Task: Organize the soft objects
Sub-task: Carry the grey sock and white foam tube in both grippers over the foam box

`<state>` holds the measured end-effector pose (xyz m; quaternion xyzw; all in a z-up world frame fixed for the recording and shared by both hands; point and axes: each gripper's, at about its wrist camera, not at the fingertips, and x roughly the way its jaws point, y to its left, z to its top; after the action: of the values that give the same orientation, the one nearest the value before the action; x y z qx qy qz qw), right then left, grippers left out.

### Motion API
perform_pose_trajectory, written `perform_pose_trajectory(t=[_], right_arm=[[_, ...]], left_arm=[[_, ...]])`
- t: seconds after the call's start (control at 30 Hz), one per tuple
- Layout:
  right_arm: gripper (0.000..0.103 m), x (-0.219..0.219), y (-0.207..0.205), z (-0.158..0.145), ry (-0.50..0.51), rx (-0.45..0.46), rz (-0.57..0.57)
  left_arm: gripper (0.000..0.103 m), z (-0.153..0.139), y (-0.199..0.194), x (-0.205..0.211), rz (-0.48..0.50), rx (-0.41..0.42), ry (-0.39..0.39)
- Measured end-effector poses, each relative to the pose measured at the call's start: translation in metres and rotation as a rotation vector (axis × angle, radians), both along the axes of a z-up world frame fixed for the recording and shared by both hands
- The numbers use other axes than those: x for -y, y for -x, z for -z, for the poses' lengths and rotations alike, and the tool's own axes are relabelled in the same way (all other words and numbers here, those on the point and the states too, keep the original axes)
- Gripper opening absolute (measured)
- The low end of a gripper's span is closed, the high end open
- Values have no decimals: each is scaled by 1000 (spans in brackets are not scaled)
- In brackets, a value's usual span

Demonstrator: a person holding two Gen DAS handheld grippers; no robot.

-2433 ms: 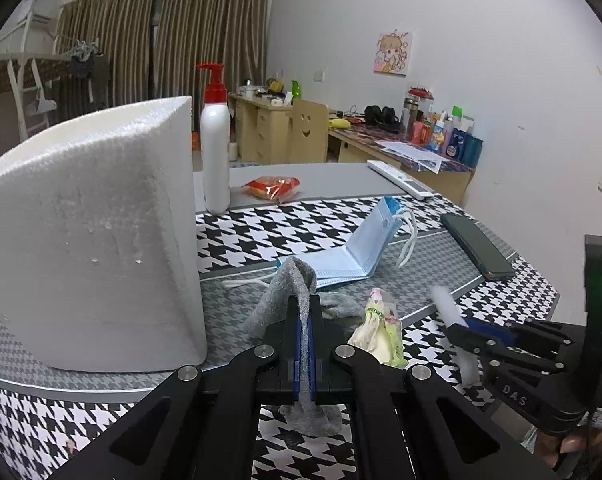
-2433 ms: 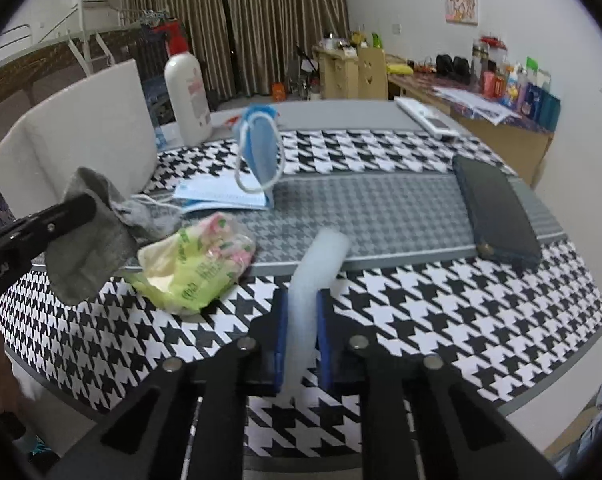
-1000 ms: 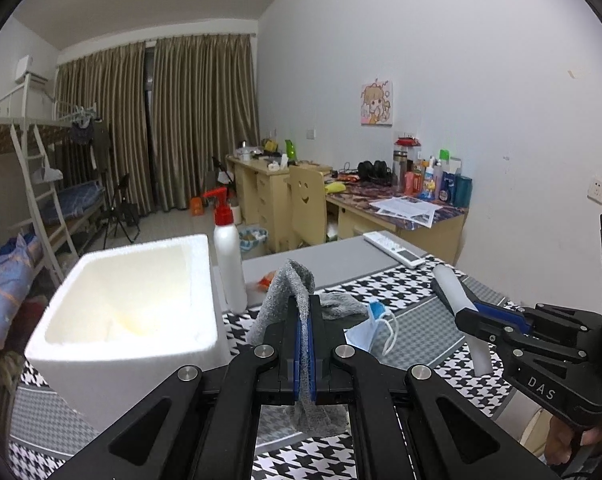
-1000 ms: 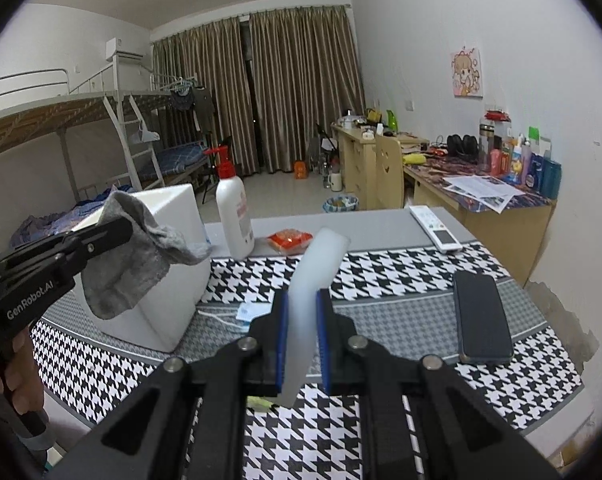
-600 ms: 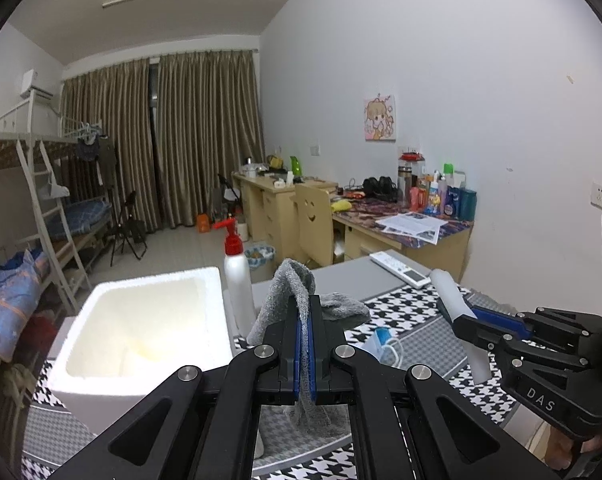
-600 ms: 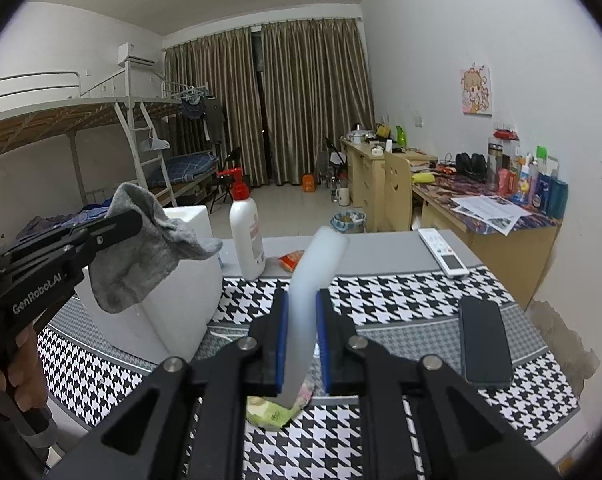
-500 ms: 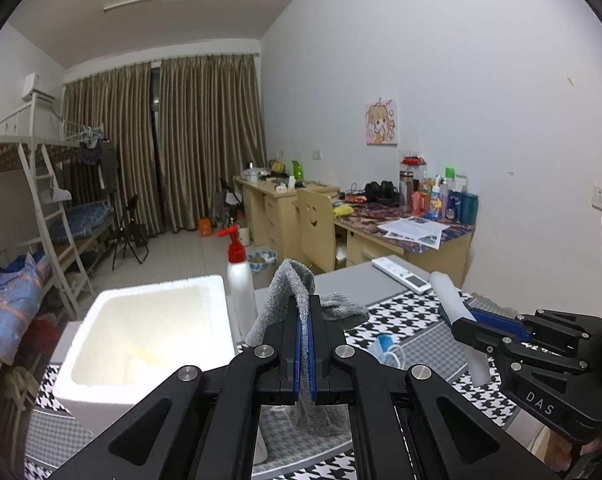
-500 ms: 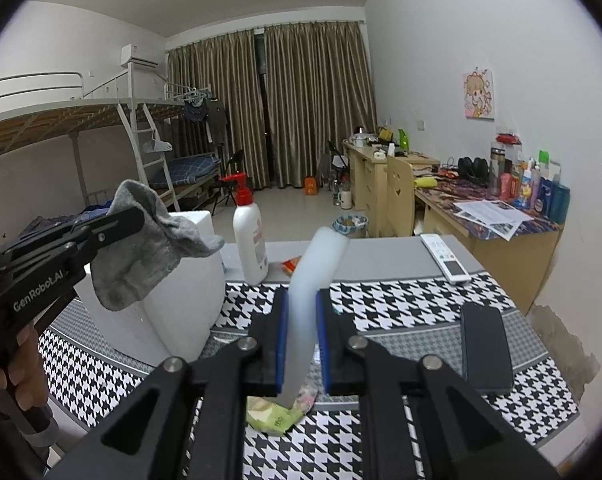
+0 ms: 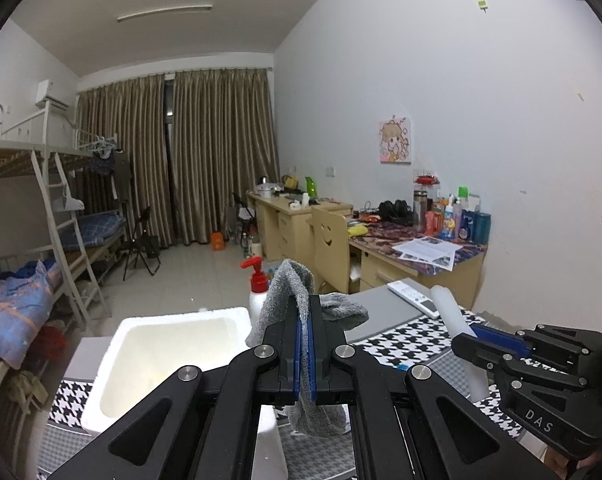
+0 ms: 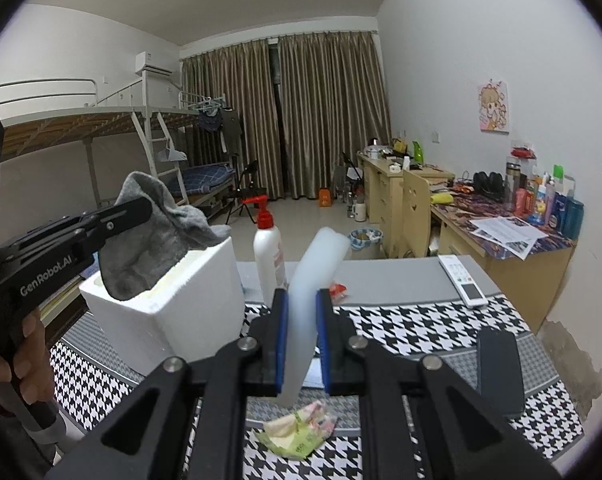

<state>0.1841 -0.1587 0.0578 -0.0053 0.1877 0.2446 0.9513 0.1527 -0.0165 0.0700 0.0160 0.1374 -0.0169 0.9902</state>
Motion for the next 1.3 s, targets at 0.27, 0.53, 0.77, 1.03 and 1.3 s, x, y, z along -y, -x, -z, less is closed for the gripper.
perform_pose_trajectory(t=[0.27,0.53,0.77,1.03,1.3], right_arm=[[17,-21,-7,-9,3,12,-56],[17,-39,-14,-15,-10,7,-127],[17,-55,-18,-17,-4,0,-175],[17,-73,-19,-19,16,-4,-213],[17,-90,-19,-19,38,-4,-244]], left_arm=[[2,-13,-3,-15,-47,20,-4],[2,-19,-3,-33,-109,32,-10],[2,-17,-9,-47,-165,22,-14],[2,-11,-14,-63,-219,5,-10],[2,-3,-23,-80,-261,-29,7]])
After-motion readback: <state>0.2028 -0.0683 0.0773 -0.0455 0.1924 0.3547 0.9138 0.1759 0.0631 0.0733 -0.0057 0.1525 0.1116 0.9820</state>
